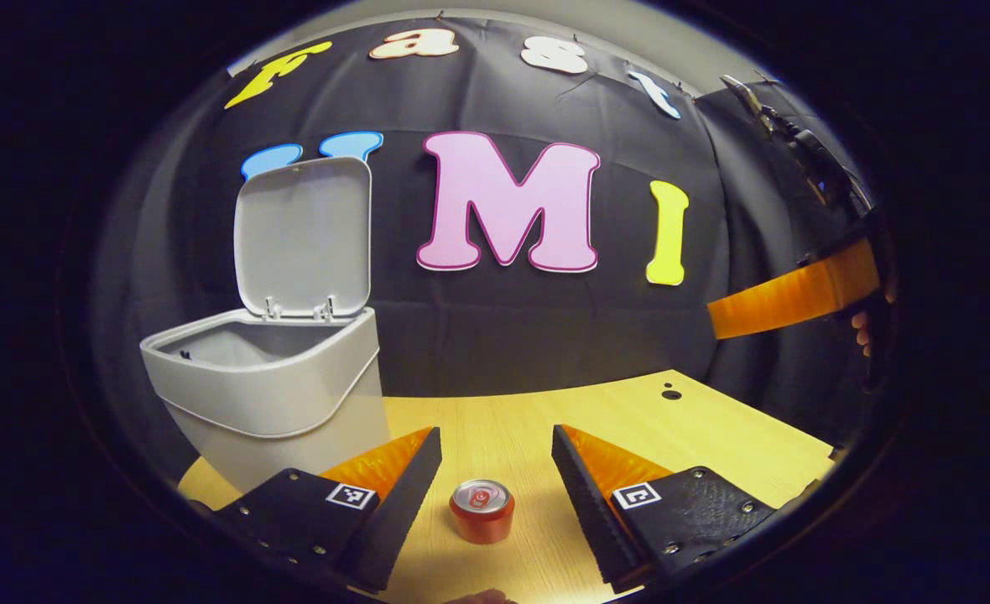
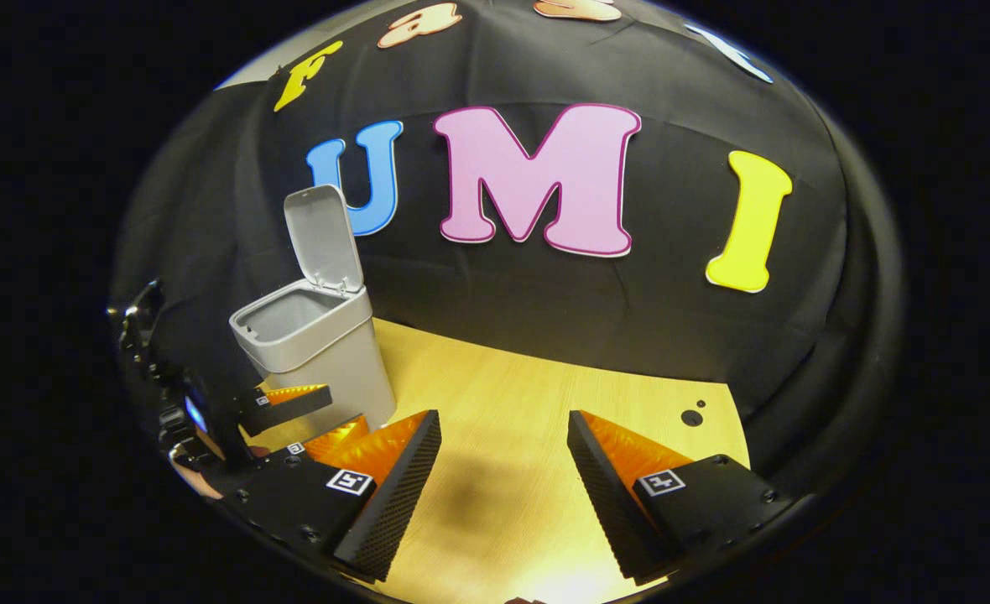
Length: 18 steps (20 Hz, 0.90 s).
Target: Press the lid of the desktop garbage bin to open it, pick up the crumpled paper on the desktop and throw it into the bin, then pick up the pop can on the desktop and drop it into the bin, and finally close the garbage bin lid.
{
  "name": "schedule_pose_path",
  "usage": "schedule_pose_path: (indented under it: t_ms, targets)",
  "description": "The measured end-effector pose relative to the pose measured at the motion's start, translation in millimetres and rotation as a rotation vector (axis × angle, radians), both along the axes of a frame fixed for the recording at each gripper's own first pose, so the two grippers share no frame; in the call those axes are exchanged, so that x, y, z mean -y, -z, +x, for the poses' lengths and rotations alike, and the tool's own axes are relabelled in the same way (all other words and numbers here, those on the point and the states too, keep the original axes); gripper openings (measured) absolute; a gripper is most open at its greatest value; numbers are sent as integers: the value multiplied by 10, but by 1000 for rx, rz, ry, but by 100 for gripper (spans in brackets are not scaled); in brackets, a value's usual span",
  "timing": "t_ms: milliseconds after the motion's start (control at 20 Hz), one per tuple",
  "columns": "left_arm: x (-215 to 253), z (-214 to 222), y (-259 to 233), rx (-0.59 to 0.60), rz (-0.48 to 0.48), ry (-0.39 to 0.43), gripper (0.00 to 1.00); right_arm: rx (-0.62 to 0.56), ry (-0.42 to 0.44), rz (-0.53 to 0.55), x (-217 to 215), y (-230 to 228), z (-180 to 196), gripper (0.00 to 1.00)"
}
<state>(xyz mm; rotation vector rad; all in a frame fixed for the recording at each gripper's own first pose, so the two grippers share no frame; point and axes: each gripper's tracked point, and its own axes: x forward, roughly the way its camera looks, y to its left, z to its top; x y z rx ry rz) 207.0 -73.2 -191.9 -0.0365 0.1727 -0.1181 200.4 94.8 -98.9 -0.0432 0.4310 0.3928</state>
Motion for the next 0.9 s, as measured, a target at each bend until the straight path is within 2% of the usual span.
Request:
schedule_pose_path:
  t_ms: [200, 400, 900]
  targets:
    - [-80, 266, 374, -60, 17, -41, 88, -20, 0, -8, 67, 147, 56, 98]
    - [-14, 423, 613, -107, 2, -40, 88, -59, 0, 10, 37, 300, 118, 98]
    - [-34, 540, 1155, -214, 20, -46, 88, -90, 9, 8, 78, 436, 186, 98]
